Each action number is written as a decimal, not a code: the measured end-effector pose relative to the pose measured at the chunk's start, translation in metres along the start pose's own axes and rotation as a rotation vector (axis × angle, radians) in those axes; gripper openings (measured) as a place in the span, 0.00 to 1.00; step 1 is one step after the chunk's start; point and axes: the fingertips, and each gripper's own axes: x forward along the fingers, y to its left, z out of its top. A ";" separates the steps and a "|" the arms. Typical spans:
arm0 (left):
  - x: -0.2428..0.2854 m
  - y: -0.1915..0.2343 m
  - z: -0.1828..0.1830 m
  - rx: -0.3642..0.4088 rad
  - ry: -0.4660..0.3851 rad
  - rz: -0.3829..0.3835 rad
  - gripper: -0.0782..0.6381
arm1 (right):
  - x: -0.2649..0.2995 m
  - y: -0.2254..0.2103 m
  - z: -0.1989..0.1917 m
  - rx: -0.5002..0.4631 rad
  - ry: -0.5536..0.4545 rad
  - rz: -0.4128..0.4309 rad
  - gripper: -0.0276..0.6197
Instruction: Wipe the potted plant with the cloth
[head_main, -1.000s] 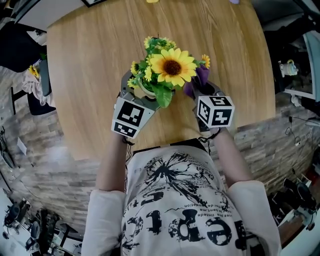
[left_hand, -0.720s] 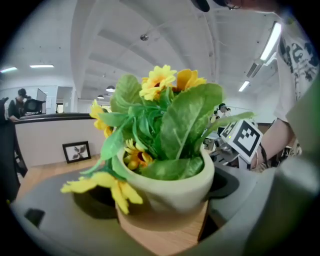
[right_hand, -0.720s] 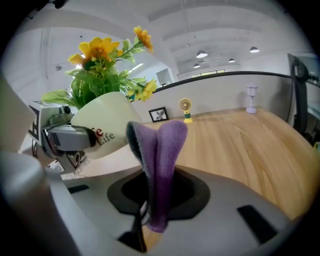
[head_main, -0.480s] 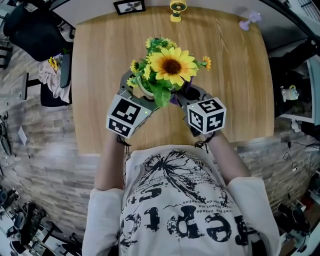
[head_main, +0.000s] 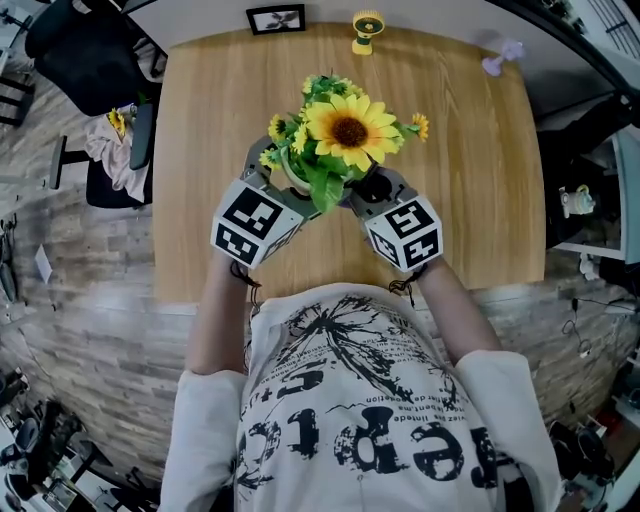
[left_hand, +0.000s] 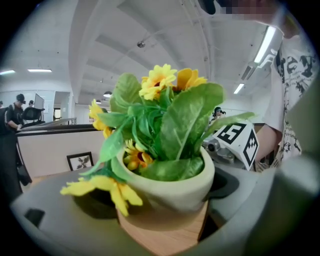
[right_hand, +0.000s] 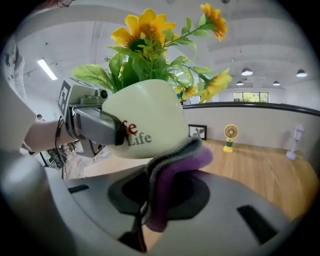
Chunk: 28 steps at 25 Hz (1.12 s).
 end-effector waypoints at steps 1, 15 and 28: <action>0.000 0.000 0.001 0.003 -0.002 -0.006 0.84 | 0.001 0.002 0.001 -0.008 -0.003 0.002 0.15; 0.000 -0.012 0.017 -0.071 -0.067 -0.091 0.84 | 0.009 0.043 0.015 -0.090 -0.059 0.073 0.15; 0.004 -0.007 0.014 -0.114 -0.082 -0.023 0.84 | -0.010 0.044 0.004 -0.025 -0.065 0.109 0.15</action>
